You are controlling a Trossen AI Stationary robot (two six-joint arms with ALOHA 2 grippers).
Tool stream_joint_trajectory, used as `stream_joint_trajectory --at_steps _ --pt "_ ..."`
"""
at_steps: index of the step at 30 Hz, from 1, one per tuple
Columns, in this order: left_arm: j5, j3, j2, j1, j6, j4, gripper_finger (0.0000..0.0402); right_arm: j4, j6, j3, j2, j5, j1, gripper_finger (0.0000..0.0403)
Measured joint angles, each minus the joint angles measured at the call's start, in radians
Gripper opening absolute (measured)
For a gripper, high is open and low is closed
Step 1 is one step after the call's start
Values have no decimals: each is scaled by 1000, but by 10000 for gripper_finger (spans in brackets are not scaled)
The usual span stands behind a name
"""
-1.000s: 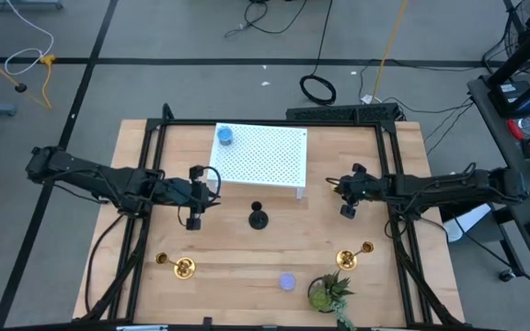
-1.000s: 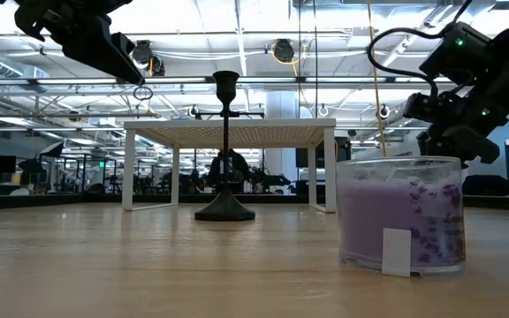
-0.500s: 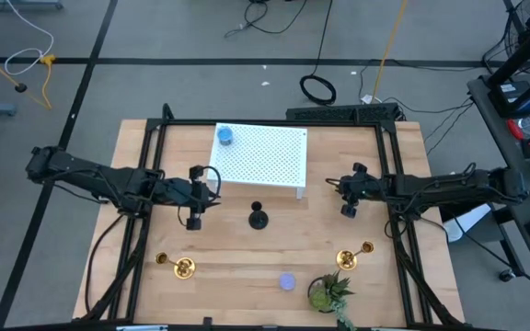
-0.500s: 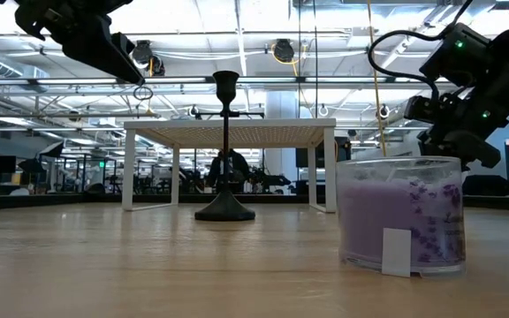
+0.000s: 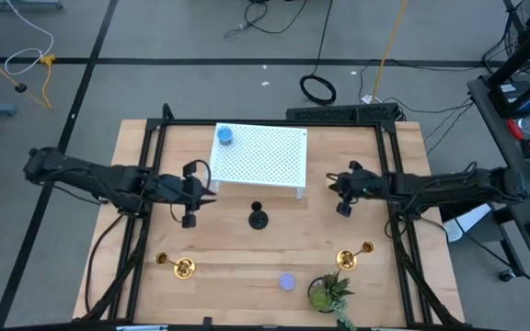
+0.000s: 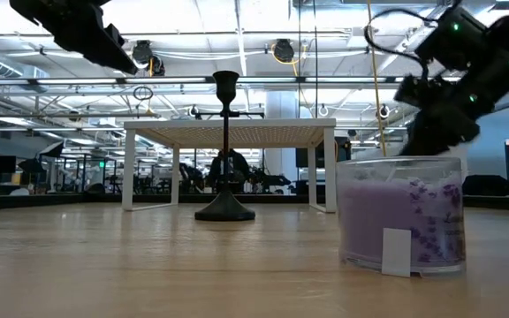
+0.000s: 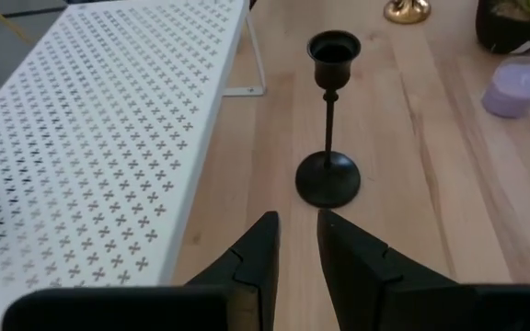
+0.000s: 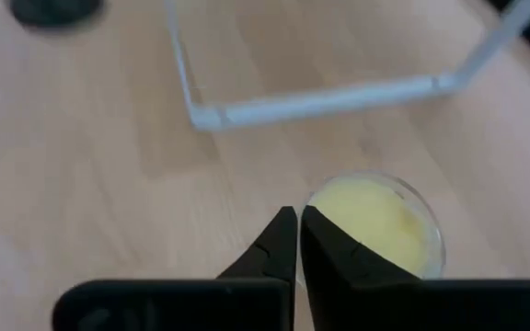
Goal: Pick & Place candle stick holders
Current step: Put the yellow scented candle on the shelf
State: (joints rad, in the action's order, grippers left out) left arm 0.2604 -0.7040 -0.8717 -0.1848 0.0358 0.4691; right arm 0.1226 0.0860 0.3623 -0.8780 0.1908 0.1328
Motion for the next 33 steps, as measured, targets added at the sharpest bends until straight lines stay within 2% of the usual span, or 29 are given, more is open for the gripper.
stream_joint_trajectory --at_steps 3,9,15,19,24,28,33 --pt "0 0 31 0 3 15 85 48 0 78 0 -13 -15 2" --pt "0 0 61 0 8 31 85 346 50 296 -4 18 -41 1" --pt "0 0 62 0 12 31 85 354 -12 492 -65 16 -55 1" --pt "1 0 62 0 12 32 85 319 -115 622 -161 -3 -56 0" --pt "2 0 62 0 13 32 85 270 -268 788 -350 -121 -47 0" --pt "2 0 62 0 13 32 85 276 -456 920 -509 -196 -25 0" --pt "2 0 62 0 16 32 85 345 -515 1057 -643 -208 50 0"
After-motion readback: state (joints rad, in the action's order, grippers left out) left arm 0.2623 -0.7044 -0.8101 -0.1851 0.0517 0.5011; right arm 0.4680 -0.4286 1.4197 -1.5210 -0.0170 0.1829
